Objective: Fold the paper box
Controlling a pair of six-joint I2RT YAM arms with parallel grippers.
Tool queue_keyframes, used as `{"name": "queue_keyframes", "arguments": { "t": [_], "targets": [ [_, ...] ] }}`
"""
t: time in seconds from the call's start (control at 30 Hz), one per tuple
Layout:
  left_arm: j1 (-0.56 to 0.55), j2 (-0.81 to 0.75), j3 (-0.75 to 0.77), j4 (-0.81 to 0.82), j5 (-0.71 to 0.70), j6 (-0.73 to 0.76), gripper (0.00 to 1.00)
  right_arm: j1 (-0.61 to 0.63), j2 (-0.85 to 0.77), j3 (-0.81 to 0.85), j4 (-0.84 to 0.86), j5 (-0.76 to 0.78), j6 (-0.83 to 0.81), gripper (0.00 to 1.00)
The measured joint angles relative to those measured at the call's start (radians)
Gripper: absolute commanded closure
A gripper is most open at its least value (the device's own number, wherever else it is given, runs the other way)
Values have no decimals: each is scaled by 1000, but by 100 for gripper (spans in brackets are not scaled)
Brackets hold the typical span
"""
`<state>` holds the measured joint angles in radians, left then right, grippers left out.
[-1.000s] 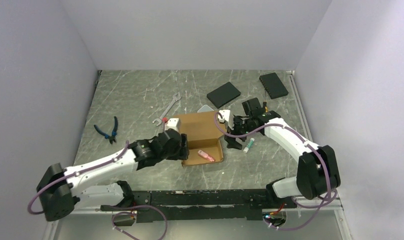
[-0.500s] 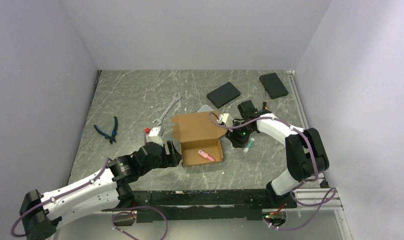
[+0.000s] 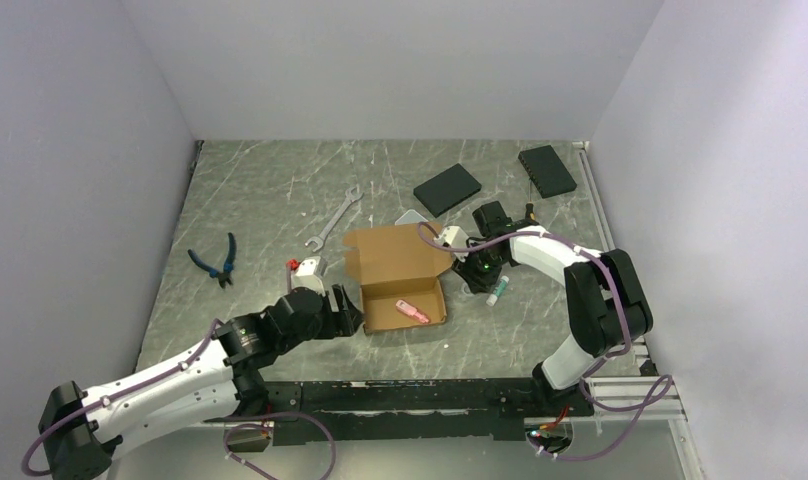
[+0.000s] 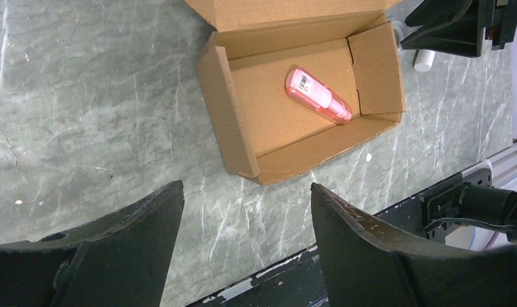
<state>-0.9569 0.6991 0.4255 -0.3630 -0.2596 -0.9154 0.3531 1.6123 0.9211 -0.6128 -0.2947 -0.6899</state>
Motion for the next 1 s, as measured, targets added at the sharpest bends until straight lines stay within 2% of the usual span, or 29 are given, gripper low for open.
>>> {"name": "queue_keyframes", "arguments": {
  "t": [0.2,0.43,0.57,1.0],
  "targets": [
    [0,-3,-5,9,2,-10,23,0,13,11,-1,13,19,68],
    [0,-3,-13,16,9,-14,23,-2,21,21,1,29,52,55],
    [0,-4,-13,16,10,-15,23,-7,21,21,22,19,71,52],
    [0,-24,-17,19,11,-23,23,-37,20,21,81,-49,131,56]
  ]
}}
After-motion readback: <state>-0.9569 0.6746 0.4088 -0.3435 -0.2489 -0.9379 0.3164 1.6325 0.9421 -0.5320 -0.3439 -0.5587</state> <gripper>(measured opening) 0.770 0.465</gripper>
